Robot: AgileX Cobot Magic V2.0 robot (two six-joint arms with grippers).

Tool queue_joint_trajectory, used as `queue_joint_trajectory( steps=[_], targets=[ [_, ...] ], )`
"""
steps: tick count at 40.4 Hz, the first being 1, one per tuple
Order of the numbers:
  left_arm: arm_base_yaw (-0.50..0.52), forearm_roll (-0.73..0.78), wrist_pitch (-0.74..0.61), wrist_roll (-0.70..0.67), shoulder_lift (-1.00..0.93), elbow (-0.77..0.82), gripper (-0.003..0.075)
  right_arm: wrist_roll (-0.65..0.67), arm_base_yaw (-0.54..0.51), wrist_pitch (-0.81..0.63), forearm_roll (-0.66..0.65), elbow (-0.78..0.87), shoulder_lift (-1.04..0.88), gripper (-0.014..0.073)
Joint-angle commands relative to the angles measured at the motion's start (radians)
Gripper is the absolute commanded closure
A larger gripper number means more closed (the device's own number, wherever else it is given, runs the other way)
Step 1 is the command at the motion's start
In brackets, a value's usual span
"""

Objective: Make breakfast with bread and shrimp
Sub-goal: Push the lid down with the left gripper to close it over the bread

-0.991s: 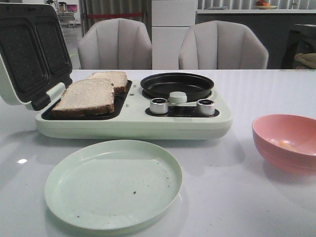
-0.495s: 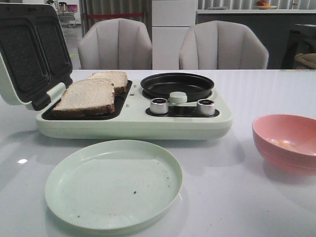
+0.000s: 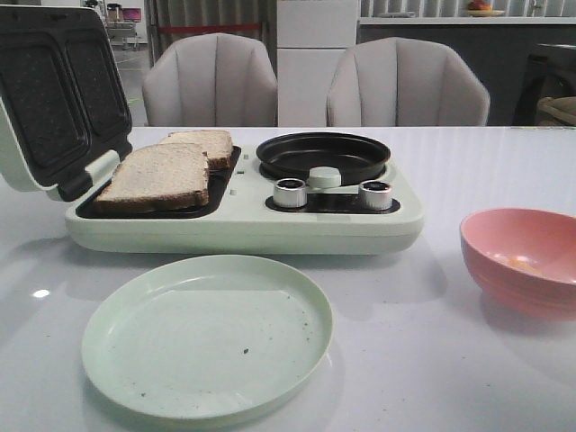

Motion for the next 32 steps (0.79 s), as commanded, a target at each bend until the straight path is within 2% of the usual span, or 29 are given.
queue_joint_trajectory(
  steps=[1,10,18,20,27,32],
  targets=[
    [0.003,-0.069,-0.043,0.003,0.029,-0.108,0.0622,0.003,-0.003,-0.064,-0.004,-0.026,0.0,0.0277],
    [-0.015,-0.099,-0.039,0.012,0.101,-0.178,0.0622,0.003,-0.003,-0.064,-0.004,-0.026,0.0,0.0277],
    [-0.06,-0.23,0.033,0.177,0.093,-0.178,0.0622,0.003,-0.003,-0.064,-0.004,-0.026,0.0,0.0277],
    [-0.072,-0.242,0.051,0.182,0.084,-0.178,0.0622,0.003,-0.003,-0.064,-0.004,-0.026,0.0,0.0277],
    [-0.147,-0.203,0.083,0.182,0.014,-0.163,0.0622,0.003,-0.003,-0.064,-0.004,-0.026,0.0,0.0277],
    [-0.246,-0.146,0.082,0.182,-0.059,-0.115,0.0622,0.003,-0.003,-0.064,-0.004,-0.026,0.0,0.0277]
  ],
)
